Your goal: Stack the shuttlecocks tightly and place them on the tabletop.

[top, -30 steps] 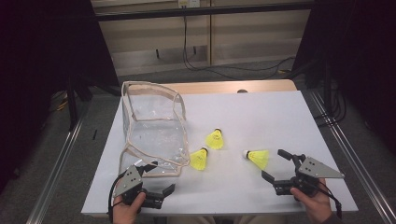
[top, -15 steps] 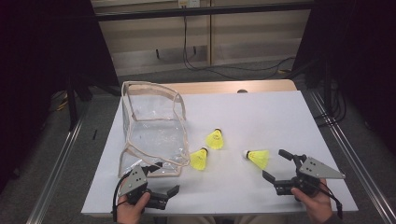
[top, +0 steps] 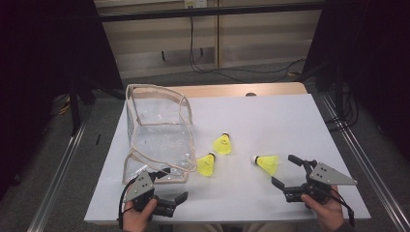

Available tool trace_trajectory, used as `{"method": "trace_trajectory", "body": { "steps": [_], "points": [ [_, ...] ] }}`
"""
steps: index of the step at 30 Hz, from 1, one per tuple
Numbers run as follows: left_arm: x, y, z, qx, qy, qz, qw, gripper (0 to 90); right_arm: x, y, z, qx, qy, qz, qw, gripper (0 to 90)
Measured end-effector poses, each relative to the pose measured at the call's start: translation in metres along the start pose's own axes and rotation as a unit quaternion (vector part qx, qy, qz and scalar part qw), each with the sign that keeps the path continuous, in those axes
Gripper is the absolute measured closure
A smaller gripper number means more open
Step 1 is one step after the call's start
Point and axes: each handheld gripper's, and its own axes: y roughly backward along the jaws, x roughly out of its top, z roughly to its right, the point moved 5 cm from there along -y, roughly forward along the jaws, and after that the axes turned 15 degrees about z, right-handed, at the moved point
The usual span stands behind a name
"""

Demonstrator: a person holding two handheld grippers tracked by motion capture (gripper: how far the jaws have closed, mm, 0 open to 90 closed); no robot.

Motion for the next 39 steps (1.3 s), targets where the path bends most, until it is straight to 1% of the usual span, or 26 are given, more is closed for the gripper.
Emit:
{"method": "trace_trajectory", "body": {
  "steps": [4,5,6,19,28,30,31,34,36,37,39],
  "points": [
    [-0.002,0.0,0.001,-0.002,-0.004,-0.008,1.0,1.0,0.0,0.0,0.0,0.001,-0.001,0.0,1.0,3.6],
    [-0.003,-0.001,0.001,-0.002,-0.001,-0.012,0.9999,1.0,0.0,0.0,0.0,0.002,-0.001,0.001,1.0,3.7],
    [-0.003,-0.001,0.001,-0.003,-0.004,-0.015,0.9999,1.0,0.0,0.0,-0.001,0.002,-0.001,0.001,1.0,3.7],
    [-0.008,-0.004,0.002,-0.007,-0.002,-0.035,0.9994,1.0,0.0,-0.001,-0.001,0.005,0.001,0.002,1.0,3.8],
    [-0.008,-0.009,0.003,-0.008,0.001,-0.042,0.9991,0.6,0.0,-0.001,-0.001,0.006,0.002,0.001,1.0,3.8],
    [-0.009,-0.009,0.003,-0.011,-0.004,-0.047,0.9988,0.6,0.001,-0.001,-0.001,0.006,0.002,0.003,1.0,3.8],
    [-0.009,-0.009,0.004,-0.012,-0.001,-0.046,0.9989,0.6,0.001,-0.001,-0.001,0.006,0.002,0.003,1.0,3.8],
    [-0.01,-0.01,0.005,-0.014,-0.004,-0.052,0.9986,0.5,0.001,-0.001,-0.001,0.006,0.004,0.003,1.0,3.9],
    [-0.01,-0.011,0.007,-0.015,-0.002,-0.052,0.9986,0.5,0.001,-0.001,-0.001,0.006,0.004,0.003,1.0,3.9],
    [-0.01,-0.011,0.007,-0.019,-0.005,-0.054,0.9984,0.6,0.001,-0.001,-0.001,0.007,0.003,0.003,1.0,3.9],
    [-0.011,-0.012,0.009,-0.023,-0.004,-0.056,0.9982,0.6,0.001,-0.001,-0.001,0.007,0.003,0.002,1.0,3.9]
  ]
}}
